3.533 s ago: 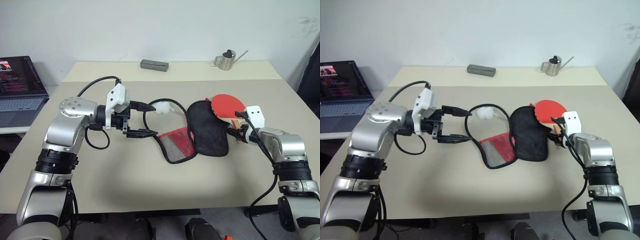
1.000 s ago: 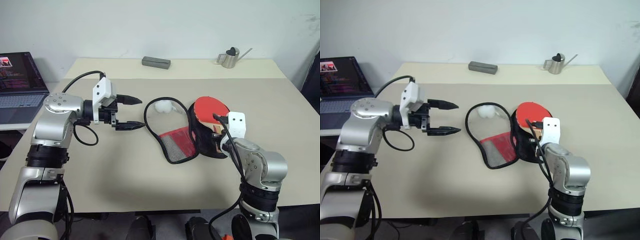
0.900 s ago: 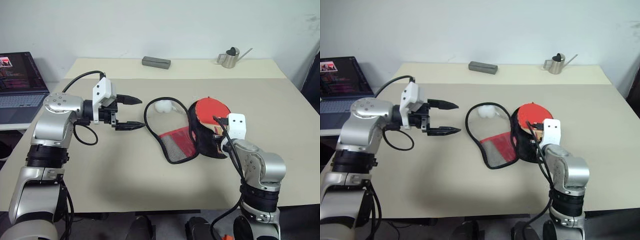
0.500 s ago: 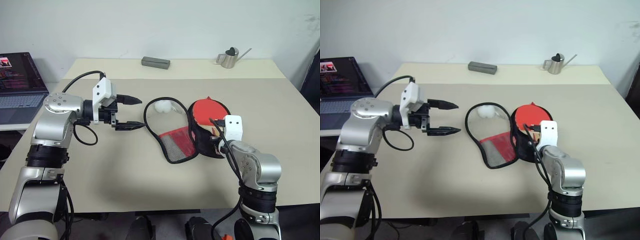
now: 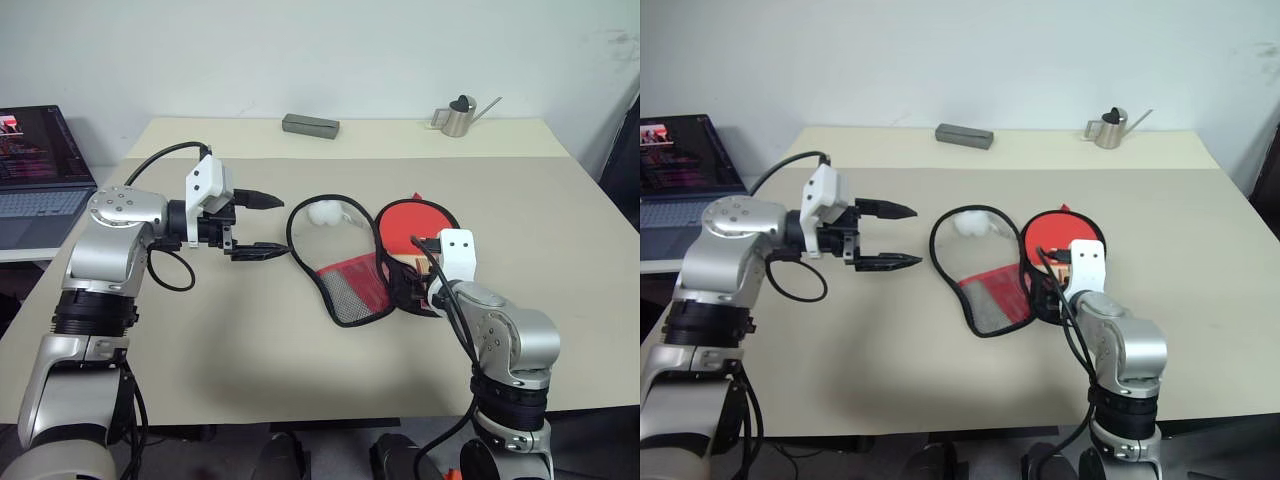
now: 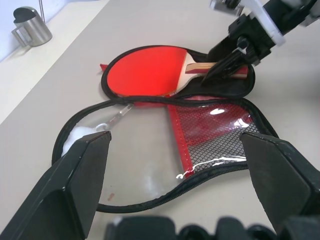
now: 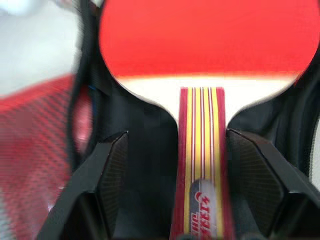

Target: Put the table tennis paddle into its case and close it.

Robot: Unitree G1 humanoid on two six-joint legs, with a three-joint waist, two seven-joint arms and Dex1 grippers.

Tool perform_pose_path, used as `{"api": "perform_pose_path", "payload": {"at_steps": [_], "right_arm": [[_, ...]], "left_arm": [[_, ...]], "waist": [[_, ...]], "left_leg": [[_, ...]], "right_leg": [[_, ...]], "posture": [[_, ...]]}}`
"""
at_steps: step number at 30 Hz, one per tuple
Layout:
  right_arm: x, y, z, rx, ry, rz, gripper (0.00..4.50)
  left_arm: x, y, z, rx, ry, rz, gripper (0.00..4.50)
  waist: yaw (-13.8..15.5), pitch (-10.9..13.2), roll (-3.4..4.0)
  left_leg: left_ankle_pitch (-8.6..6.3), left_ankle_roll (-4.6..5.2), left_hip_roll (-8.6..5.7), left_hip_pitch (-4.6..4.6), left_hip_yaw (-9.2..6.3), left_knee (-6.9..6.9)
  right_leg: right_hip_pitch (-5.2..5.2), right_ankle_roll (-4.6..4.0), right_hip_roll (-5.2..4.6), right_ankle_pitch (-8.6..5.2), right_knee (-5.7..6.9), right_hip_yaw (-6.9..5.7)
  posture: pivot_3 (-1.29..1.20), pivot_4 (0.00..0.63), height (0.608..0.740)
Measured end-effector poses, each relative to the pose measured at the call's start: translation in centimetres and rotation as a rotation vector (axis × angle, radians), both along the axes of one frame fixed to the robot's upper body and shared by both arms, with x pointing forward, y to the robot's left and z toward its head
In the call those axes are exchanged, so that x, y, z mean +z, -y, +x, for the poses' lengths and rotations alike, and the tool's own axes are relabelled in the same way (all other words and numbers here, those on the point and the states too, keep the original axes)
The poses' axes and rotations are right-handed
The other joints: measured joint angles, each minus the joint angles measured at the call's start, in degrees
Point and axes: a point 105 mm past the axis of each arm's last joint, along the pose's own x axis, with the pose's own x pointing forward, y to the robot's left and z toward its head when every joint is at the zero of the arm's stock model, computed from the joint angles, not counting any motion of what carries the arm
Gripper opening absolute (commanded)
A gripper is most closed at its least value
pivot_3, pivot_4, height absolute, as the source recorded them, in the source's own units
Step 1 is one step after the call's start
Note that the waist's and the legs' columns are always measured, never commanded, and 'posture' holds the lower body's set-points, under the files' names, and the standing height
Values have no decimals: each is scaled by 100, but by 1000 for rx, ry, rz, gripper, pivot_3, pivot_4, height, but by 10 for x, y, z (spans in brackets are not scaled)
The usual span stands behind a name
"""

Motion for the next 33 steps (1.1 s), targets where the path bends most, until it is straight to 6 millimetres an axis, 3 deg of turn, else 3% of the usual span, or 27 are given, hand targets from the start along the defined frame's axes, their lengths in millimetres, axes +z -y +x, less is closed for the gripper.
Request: {"api": "perform_pose_path", "payload": {"at_steps": [5, 9, 16, 21, 24, 28, 33], "right_arm": [[23, -4, -4, 98, 89, -19, 3264], [33, -18, -14, 362, 128, 38, 3264], [39, 19, -14, 547, 149, -33, 3264], [73, 30, -11, 678, 242, -80, 3264], [83, 34, -14, 736, 260, -107, 3264], [93, 39, -8, 747, 284, -116, 3296], [103, 32, -18, 849, 297, -97, 3296]], "left_arm": [[0, -1, 1, 12, 4, -4, 4500], [-1, -2, 3, 32, 5, -10, 4500], [-13, -12, 7, 106, -23, -19, 4500], [-25, -36, 12, 235, -45, -34, 4500], [-34, -54, 18, 333, -60, -31, 4500], [-41, -72, 29, 449, -58, -15, 3658], [-49, -82, 45, 530, -46, 48, 1787]], "waist": [[1, -1, -2], [2, -2, -3], [23, -2, -4], [-17, -2, -4], [-1, -2, -4], [8, -2, -4], [74, -1, -4]], "left_leg": [[3, 1, -1, 1, 1, 2], [3, 2, -2, 1, 3, 4], [5, 5, -3, 4, 6, 10], [5, 6, -1, 7, 3, 10], [5, 6, -2, 7, 3, 10], [6, 8, -3, 7, 5, 20], [6, 8, -3, 6, 8, 20]], "right_leg": [[0, 0, 0, 0, 6, -2], [3, 0, 0, 0, 5, -3], [7, 0, 1, 0, 8, -5], [6, 0, 2, 0, 12, -6], [7, 0, 0, 0, 11, -6], [9, 1, -2, 1, 15, -5], [8, 1, -1, 1, 18, -7]], "posture": [[0, 150, 740], [0, 150, 740], [0, 150, 740], [0, 150, 740], [0, 150, 740], [0, 150, 740], [0, 150, 740]]}}
